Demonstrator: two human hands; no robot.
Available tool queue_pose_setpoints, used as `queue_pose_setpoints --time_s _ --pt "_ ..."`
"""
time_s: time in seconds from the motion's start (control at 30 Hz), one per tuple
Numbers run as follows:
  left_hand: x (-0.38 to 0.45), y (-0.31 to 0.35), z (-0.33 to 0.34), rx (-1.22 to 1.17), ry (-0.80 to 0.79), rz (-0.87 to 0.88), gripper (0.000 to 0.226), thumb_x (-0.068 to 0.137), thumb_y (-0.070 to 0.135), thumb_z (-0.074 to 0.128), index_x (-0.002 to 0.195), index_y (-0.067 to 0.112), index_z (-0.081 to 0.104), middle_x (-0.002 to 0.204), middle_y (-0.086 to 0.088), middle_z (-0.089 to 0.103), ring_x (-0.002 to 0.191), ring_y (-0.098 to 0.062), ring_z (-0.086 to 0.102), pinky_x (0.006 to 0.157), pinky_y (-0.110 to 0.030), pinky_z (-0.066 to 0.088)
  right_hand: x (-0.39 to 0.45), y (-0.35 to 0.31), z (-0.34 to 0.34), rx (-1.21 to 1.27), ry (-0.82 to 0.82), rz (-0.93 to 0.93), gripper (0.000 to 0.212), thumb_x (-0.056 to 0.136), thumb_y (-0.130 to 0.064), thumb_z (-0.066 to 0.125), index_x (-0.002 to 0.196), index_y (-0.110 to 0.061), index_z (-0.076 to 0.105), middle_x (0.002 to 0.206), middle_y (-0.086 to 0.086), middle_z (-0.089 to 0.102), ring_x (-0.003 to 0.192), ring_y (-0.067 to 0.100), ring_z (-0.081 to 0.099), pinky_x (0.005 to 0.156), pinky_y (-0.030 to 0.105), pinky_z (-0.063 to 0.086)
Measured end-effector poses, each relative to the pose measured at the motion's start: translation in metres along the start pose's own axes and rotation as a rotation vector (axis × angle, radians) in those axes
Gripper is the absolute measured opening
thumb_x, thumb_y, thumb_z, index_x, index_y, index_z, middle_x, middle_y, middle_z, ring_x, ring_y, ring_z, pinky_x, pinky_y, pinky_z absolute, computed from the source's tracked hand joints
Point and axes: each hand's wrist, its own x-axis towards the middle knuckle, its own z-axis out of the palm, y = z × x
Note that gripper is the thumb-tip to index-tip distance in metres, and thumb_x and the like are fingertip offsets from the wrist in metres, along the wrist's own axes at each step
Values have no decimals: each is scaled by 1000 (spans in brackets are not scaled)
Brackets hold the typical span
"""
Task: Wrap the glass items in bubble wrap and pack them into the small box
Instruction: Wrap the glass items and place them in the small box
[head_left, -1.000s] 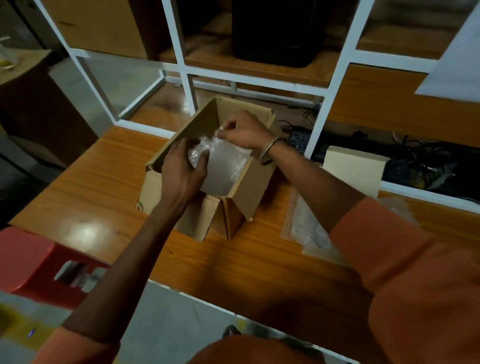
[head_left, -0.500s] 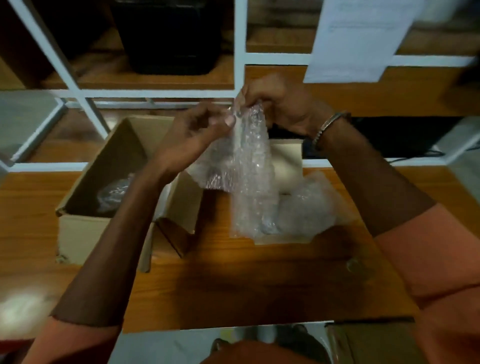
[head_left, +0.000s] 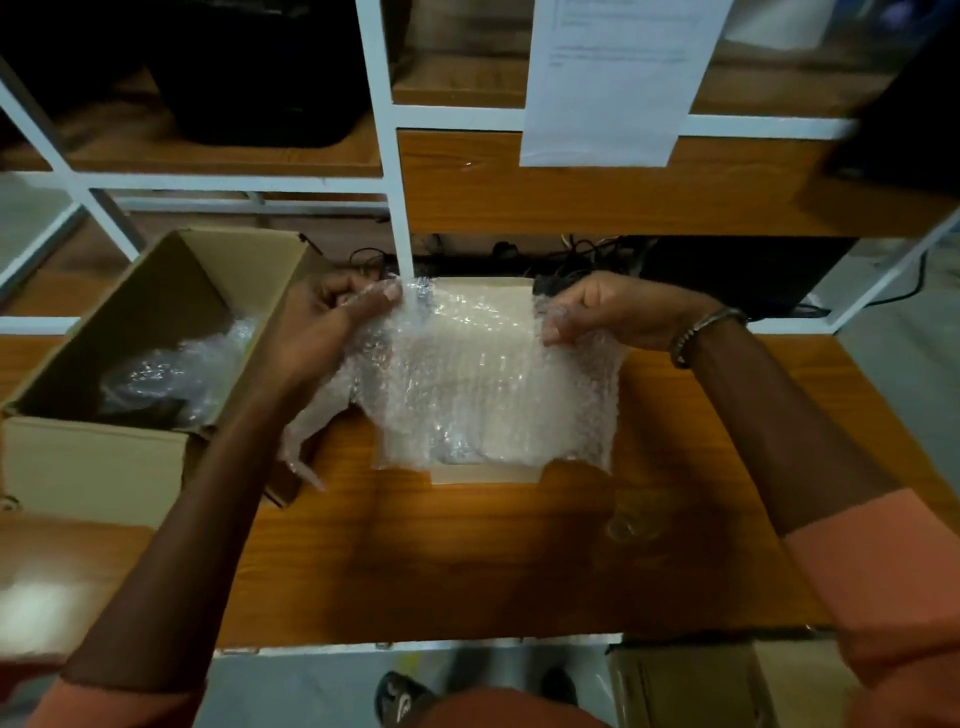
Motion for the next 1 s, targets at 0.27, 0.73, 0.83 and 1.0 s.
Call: queue_pose_setpoints --time_s 0.27,0.73,0.83,1.0 --pt "-75 -7 41 207 -248 -169 33 93 39 72 92 6 75 84 0 75 73 -8 68 66 -18 51 -35 46 -26 107 125 -76 35 91 -28 79 114 -2 76 119 13 78 116 31 72 103 46 56" --pt "-122 -7 205 -57 110 -212 17 96 14 79 111 8 73 92 -2 79 81 -13 74 68 -27 61 -17 49 46 -223 -136 -73 22 86 -33 88 99 -16 82 97 3 82 89 18 76 82 39 59" --pt "-136 -26 202 -68 216 -288 12 99 11 74 108 3 77 86 0 76 71 -4 70 62 -22 57 -35 72 41 -155 -25 0 28 90 -34 85 106 -12 78 95 2 83 91 22 79 81 37 63" --pt "-155 -54 210 -92 281 -371 20 103 13 69 112 -3 75 92 -13 75 75 -5 71 63 -23 58 -67 140 40 -443 190 196 38 85 -38 88 89 -2 76 87 11 77 85 32 73 67 31 52"
